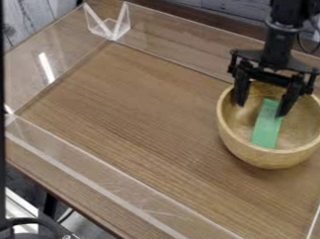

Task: Remove the green block from inside the brown bowl and put it on the table

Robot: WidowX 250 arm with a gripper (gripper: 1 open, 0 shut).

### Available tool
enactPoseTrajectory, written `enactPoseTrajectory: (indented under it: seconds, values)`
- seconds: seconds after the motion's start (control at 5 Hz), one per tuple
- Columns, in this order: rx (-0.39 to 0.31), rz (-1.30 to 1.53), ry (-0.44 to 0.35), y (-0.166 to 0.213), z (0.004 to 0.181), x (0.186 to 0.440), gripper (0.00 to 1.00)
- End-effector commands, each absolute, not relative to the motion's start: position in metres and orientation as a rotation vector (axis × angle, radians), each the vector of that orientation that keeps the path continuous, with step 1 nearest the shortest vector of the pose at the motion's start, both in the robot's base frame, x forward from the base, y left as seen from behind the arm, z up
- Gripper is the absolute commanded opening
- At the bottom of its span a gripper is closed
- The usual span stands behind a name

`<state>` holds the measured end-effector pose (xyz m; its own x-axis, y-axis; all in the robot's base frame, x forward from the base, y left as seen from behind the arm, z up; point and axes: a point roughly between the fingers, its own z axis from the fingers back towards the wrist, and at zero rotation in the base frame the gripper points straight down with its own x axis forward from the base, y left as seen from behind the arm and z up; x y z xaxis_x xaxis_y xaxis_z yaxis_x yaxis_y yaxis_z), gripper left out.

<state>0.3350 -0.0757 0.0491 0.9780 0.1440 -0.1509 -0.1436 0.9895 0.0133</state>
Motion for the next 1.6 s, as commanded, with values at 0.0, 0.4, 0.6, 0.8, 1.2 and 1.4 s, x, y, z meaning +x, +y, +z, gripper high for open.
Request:
enactPoseTrajectory:
  seconds: [0.0, 0.4, 0.6, 0.8, 1.2, 1.4]
  values:
    - [-0.040, 0.134, 0.076, -0.073, 0.063, 0.354, 1.00]
    - [-0.082, 0.132, 0.076, -0.069, 0.057, 0.364, 1.00]
    - [-0.111, 0.140, 0.068, -0.068, 0.061, 0.370, 1.00]
    - [-0.088, 0.106, 0.018, -0.076, 0.071, 0.370, 1.00]
    - [-0.105, 0.049, -0.023, -0.090, 0.075, 0.364, 1.00]
    - [-0.151, 0.018, -0.033, -0.097, 0.076, 0.359, 1.00]
